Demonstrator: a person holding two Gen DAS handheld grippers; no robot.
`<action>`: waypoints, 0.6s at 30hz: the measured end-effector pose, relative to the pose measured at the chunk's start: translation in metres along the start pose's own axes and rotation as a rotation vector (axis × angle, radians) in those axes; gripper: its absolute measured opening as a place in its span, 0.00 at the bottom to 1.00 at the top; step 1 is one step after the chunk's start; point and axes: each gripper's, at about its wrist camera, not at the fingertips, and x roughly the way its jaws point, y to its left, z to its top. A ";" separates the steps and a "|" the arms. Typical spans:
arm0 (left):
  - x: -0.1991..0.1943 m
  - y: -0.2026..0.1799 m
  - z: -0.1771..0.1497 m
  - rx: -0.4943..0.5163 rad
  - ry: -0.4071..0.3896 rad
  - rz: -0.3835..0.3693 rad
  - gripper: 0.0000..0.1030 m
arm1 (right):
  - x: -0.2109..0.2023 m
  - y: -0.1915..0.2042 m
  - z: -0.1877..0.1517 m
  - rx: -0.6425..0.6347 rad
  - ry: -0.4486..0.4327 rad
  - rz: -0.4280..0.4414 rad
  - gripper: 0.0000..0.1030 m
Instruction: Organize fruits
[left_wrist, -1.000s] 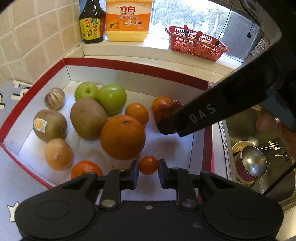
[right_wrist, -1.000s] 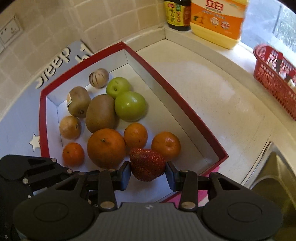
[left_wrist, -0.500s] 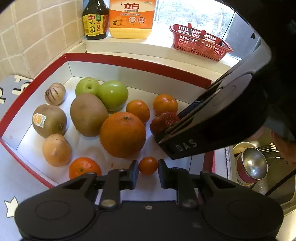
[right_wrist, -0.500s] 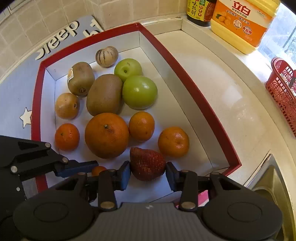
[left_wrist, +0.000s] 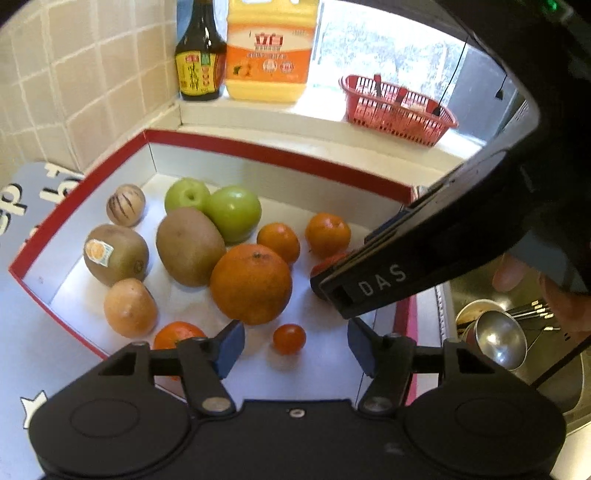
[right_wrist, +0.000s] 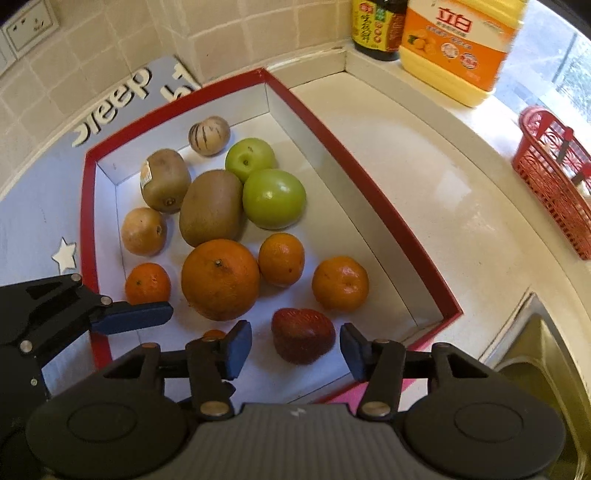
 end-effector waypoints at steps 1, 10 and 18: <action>-0.005 0.001 0.000 -0.004 -0.011 0.000 0.72 | -0.003 0.000 -0.002 0.013 -0.004 0.004 0.55; -0.063 0.034 -0.007 -0.134 -0.115 0.089 0.73 | -0.044 0.010 -0.025 0.182 -0.109 0.058 0.56; -0.128 0.078 -0.021 -0.276 -0.176 0.228 0.73 | -0.078 0.051 -0.037 0.209 -0.223 0.025 0.61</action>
